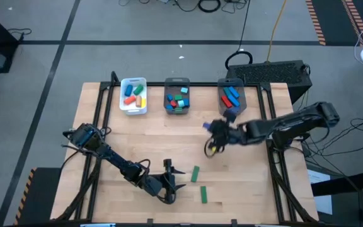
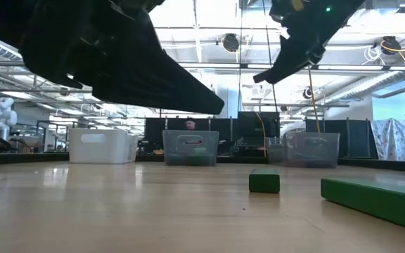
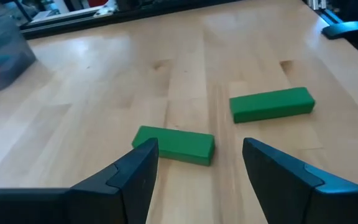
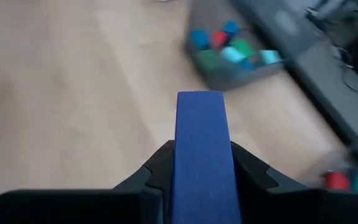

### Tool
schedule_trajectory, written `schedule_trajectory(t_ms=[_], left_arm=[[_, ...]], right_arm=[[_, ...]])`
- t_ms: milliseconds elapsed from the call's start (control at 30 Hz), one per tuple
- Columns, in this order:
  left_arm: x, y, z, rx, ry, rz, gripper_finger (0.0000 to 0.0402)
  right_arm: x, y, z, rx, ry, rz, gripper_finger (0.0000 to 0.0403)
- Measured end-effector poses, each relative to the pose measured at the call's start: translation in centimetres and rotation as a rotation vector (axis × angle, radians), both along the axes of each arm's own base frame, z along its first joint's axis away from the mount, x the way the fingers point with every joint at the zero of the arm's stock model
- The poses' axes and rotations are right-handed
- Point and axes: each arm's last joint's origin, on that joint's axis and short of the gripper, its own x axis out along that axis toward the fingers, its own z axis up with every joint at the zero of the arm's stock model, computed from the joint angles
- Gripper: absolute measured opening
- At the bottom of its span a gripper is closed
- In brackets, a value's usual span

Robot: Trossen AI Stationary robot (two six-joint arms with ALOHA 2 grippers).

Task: Sort blocks by size
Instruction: Put the dark blue rectangular block into the right black bin

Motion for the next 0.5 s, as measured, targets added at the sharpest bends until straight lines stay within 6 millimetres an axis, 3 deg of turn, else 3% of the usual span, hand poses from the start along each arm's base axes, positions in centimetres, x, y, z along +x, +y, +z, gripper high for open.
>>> schedule_trajectory(t_ms=[300, 500], left_arm=[[-0.2, -0.1, -0.2, -0.012, 0.017, 0.005, 0.0238], [-0.2, 0.0, -0.3, -0.005, 0.028, 0.006, 0.0238]], right_arm=[[-3.0, -6.8, 2.7, -0.027, 0.002, -0.208, 0.009], [-4.7, -11.4, 2.0, 0.017, 0.055, -0.304, 0.009]])
